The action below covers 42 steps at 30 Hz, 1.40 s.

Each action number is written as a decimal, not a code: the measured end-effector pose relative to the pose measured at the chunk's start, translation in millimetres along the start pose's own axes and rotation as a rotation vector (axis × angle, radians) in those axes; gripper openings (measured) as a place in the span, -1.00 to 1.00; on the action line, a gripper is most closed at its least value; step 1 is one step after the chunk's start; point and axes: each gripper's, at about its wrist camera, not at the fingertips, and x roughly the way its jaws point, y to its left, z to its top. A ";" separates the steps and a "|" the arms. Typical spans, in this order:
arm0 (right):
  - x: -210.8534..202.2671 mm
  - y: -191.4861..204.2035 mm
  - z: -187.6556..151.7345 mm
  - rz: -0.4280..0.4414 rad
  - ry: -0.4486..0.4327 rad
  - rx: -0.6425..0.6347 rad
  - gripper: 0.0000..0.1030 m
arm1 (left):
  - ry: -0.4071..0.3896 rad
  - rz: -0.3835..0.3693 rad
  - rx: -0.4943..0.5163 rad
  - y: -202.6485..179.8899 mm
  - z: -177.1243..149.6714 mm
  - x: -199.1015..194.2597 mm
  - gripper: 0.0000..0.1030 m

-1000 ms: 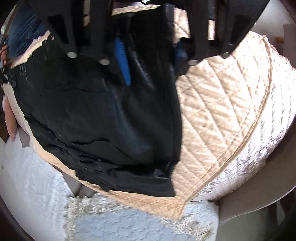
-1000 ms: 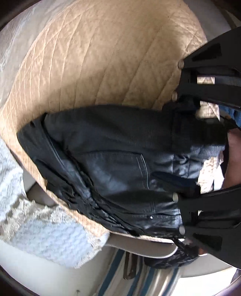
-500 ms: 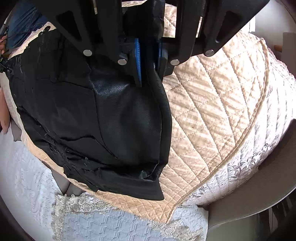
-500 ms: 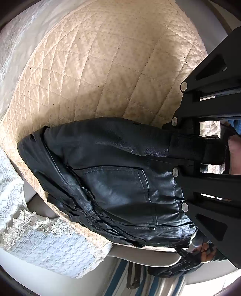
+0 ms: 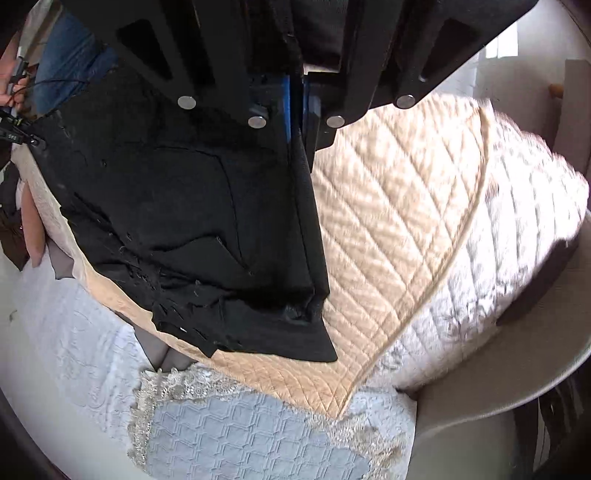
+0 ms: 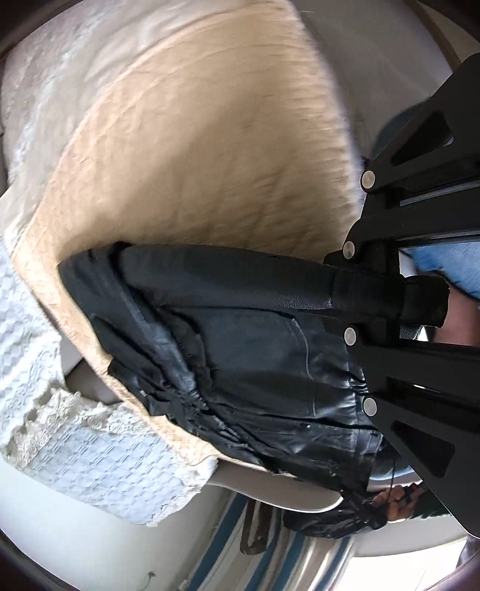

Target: Fold large clothes

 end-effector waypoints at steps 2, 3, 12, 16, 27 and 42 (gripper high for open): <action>1.2 -3.2 -0.1 0.014 0.000 0.015 -0.87 | 0.003 -0.013 -0.017 2.7 -4.3 0.4 -0.92; 1.2 -2.7 1.4 0.020 0.000 0.016 -0.87 | 0.002 -0.018 -0.026 2.5 -4.5 0.3 -0.92; -17.0 24.5 33.1 0.181 -0.068 -0.032 -0.87 | -0.082 -0.176 -0.113 7.7 17.7 -26.0 -0.93; -18.9 38.0 70.7 0.230 -0.130 -0.051 -0.87 | -0.145 -0.248 -0.146 2.4 55.9 -30.0 -0.93; 48.3 31.8 232.6 0.231 -0.153 -0.003 -0.86 | -0.175 -0.255 -0.218 -4.3 185.5 46.2 -0.93; 111.7 12.3 284.2 0.244 -0.154 -0.045 0.37 | -0.052 -0.108 -0.205 -3.0 221.1 143.2 -0.36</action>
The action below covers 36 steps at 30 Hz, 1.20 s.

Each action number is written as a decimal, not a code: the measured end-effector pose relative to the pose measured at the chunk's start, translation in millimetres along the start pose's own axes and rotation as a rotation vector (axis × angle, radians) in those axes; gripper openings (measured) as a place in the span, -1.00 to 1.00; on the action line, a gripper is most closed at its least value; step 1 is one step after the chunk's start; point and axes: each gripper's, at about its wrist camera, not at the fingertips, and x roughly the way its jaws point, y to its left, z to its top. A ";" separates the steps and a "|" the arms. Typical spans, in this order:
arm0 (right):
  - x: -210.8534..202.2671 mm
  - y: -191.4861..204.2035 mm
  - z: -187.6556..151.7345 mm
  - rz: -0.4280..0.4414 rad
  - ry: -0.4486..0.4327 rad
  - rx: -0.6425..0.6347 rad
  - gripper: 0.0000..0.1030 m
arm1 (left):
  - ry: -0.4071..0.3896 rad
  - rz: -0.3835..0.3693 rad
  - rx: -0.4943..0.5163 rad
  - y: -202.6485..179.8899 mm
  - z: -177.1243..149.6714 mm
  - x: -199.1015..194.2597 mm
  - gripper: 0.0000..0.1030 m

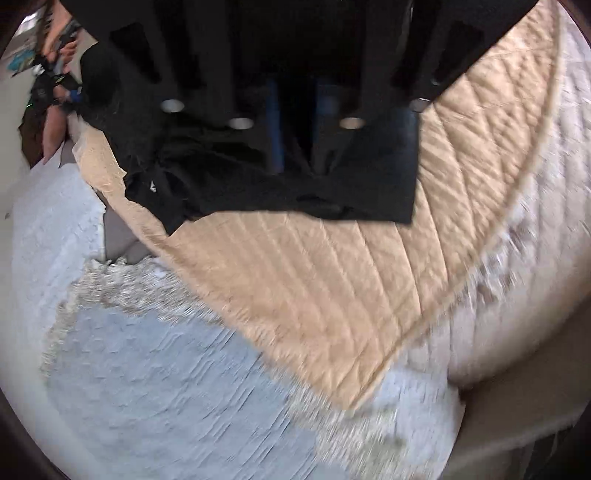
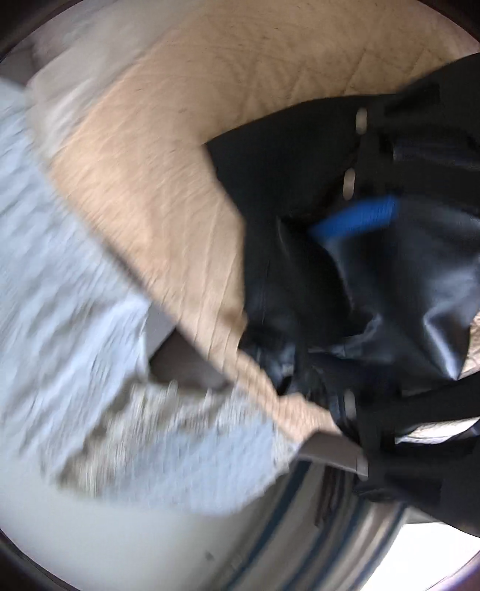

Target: Fold large clothes

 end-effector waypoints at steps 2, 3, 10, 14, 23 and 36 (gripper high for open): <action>-17.2 3.9 0.0 -0.001 -0.055 -0.059 0.37 | -0.043 0.021 0.043 -2.9 -0.3 -12.4 0.10; -25.2 3.6 0.5 -0.016 -0.080 -0.091 0.37 | -0.049 0.030 0.059 -3.9 1.4 -13.7 0.11; 10.5 -4.8 9.2 -0.271 0.045 -0.236 0.37 | 0.081 0.109 0.156 -18.6 21.2 39.4 0.21; 38.7 -0.9 17.6 -0.296 0.113 -0.305 0.36 | 0.127 0.099 0.219 -35.0 31.0 65.7 0.21; 37.6 29.3 -0.6 -0.278 0.127 -0.421 -0.92 | 0.059 0.127 0.340 -58.7 17.8 54.8 -0.87; 4.3 54.7 33.5 -0.254 -0.140 -0.411 -0.92 | -0.311 0.051 0.346 -88.2 48.4 -21.8 -0.89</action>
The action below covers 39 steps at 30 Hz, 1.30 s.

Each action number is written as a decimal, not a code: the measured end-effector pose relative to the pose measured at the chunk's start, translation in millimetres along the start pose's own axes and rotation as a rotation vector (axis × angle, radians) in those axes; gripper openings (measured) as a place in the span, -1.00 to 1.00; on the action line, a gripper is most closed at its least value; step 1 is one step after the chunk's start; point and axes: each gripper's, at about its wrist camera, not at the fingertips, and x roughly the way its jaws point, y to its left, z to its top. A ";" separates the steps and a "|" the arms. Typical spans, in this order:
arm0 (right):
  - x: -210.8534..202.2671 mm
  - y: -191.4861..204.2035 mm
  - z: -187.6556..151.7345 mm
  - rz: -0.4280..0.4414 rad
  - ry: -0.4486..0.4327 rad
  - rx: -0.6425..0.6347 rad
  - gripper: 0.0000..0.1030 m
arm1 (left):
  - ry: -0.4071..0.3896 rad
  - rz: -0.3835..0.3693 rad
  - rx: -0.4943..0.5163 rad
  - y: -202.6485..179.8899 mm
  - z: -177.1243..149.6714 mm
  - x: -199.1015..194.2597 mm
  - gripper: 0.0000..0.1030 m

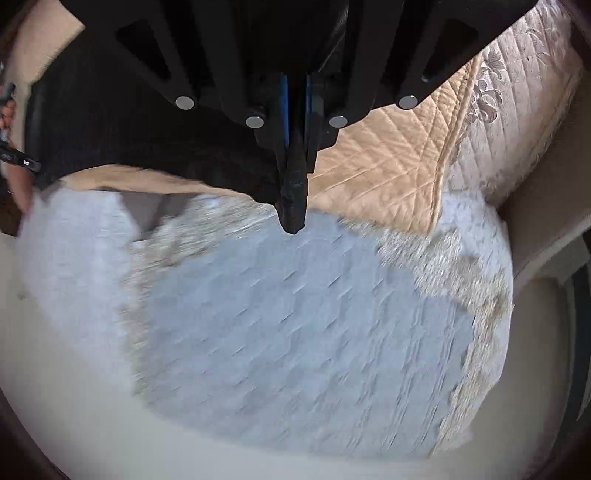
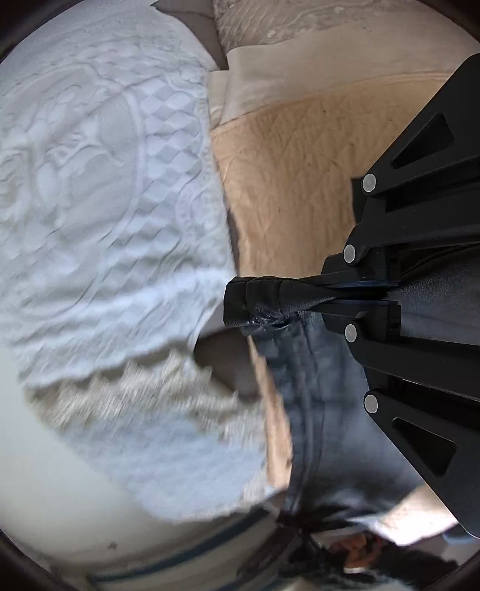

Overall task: Fold large clothes
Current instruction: 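Fold the jacket side over toward the middle and release both grippers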

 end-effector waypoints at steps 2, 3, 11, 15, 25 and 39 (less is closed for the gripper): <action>35.6 -11.4 -3.1 -0.047 0.062 0.024 -0.92 | 0.070 0.076 0.007 7.1 -8.3 41.6 -0.89; 53.5 -15.4 -7.5 -0.071 0.095 0.023 -0.92 | 0.108 0.097 0.009 10.0 -16.0 60.4 -0.89; 117.4 -33.2 -38.6 -0.151 0.228 0.006 -0.72 | 0.241 0.207 0.051 15.7 -57.8 125.1 -0.73; 90.9 -24.7 -31.5 -0.189 0.233 0.000 -0.56 | 0.257 0.203 0.014 23.0 -45.2 115.5 -0.58; -9.3 -2.7 -105.5 -0.159 0.187 -0.036 -0.54 | 0.146 0.085 0.085 -7.1 -87.3 -7.0 -0.37; -23.2 3.8 -106.0 -0.169 0.163 0.032 -0.80 | 0.186 0.099 0.049 -32.5 -98.5 -33.6 -0.38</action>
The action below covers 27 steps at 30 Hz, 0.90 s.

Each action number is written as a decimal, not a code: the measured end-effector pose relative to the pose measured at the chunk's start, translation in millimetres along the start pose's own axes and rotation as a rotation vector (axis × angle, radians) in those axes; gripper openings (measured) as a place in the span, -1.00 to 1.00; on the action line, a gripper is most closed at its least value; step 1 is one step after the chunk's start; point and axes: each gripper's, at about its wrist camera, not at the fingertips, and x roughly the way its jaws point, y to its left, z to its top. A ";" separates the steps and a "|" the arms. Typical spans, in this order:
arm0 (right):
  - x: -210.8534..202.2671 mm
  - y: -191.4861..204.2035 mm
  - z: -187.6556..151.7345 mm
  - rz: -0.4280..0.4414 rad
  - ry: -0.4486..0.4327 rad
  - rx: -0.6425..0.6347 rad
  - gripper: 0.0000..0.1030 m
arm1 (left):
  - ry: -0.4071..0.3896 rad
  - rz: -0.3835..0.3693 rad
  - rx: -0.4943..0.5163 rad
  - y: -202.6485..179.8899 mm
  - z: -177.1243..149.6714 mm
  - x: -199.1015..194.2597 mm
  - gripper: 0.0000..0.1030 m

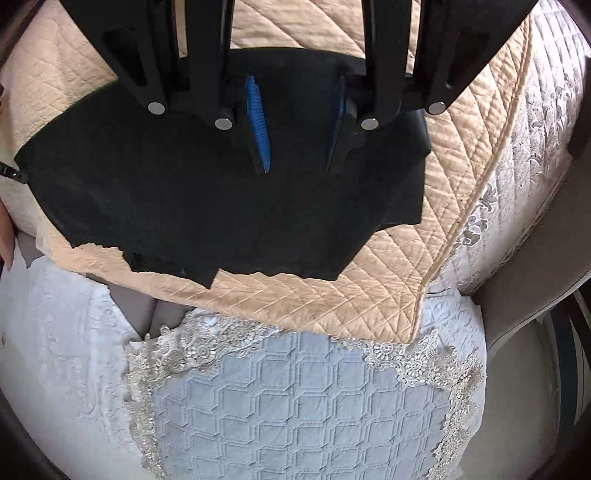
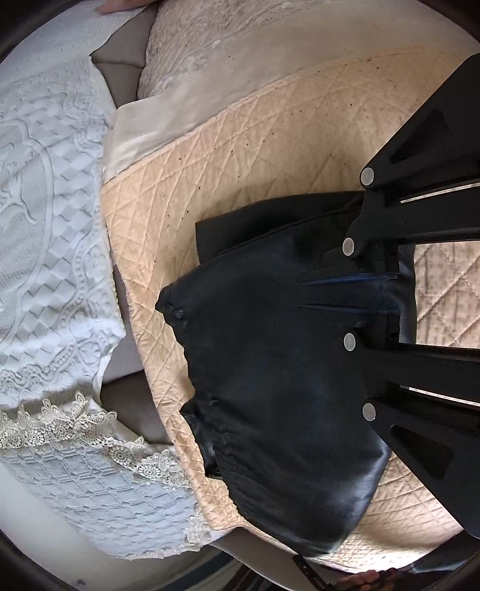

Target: Fold large clothes

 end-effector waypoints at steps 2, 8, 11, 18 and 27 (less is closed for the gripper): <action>4.3 -1.3 -0.1 -0.007 0.008 0.005 -0.80 | 0.003 -0.002 -0.001 -0.5 -1.1 1.8 -0.38; 13.5 -9.6 -2.2 -0.036 0.030 0.012 -0.80 | 0.012 -0.021 -0.014 1.6 -7.8 6.1 -0.38; 20.1 -14.9 -4.1 -0.044 0.043 0.022 -0.80 | 0.031 -0.011 -0.016 6.5 -11.2 18.1 -0.38; 30.5 -14.0 -6.3 -0.080 0.054 -0.001 -0.80 | 0.062 -0.008 -0.050 26.2 -21.0 41.5 -0.38; 33.3 -13.6 -7.1 -0.103 0.047 0.015 -0.80 | 0.071 -0.033 -0.050 31.4 -19.0 45.8 -0.38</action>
